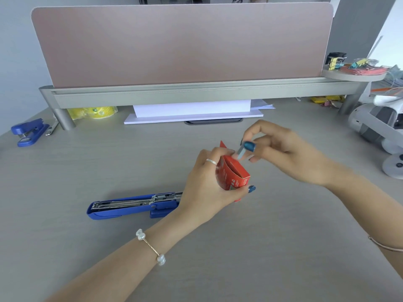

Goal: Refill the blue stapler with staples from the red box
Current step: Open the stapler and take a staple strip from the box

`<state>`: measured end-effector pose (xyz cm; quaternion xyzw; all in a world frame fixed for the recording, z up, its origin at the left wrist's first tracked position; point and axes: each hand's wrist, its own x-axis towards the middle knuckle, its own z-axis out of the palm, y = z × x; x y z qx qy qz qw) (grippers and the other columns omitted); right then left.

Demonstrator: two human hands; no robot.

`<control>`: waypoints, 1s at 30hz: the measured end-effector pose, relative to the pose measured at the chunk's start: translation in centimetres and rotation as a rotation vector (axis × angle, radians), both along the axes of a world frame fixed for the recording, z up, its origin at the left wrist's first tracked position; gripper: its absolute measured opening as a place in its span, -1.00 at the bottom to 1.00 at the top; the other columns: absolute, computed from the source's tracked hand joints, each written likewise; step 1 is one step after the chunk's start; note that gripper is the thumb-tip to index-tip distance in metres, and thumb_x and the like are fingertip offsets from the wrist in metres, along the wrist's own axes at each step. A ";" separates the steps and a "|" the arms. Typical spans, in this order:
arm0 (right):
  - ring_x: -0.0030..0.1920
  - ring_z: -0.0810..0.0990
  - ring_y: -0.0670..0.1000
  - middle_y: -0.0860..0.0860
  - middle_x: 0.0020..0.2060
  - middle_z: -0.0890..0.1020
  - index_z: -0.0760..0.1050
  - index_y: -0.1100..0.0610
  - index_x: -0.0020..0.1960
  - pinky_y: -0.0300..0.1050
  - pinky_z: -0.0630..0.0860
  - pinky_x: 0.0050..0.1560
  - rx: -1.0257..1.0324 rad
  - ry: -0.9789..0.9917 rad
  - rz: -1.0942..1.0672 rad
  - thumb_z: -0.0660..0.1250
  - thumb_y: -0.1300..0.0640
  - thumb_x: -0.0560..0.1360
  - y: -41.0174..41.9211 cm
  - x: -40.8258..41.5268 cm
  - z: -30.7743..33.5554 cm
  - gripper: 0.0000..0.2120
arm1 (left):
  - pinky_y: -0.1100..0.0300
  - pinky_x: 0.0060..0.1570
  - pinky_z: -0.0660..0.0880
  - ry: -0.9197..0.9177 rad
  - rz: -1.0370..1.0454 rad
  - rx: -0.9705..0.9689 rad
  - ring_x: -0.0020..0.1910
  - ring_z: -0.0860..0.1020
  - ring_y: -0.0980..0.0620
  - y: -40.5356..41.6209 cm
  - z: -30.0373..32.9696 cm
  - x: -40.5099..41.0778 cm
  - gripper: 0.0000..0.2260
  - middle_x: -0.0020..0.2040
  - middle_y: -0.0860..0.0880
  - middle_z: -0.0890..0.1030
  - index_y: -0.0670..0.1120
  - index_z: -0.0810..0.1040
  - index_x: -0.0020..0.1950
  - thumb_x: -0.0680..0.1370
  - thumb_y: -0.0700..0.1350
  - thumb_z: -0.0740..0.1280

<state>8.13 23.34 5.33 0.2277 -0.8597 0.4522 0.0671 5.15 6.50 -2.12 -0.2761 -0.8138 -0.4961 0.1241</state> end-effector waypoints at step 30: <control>-0.24 0.66 -0.17 -0.18 -0.19 0.71 0.64 0.04 -0.16 -0.43 0.53 -0.21 -0.019 -0.104 -0.124 0.39 0.28 0.35 -1.5 -0.4 -1.4 -0.83 | 0.25 0.20 0.42 -0.233 -0.240 -0.242 0.11 0.50 0.27 -6.8 4.4 2.5 -0.59 0.15 0.13 0.56 0.18 0.42 0.19 0.39 0.07 0.44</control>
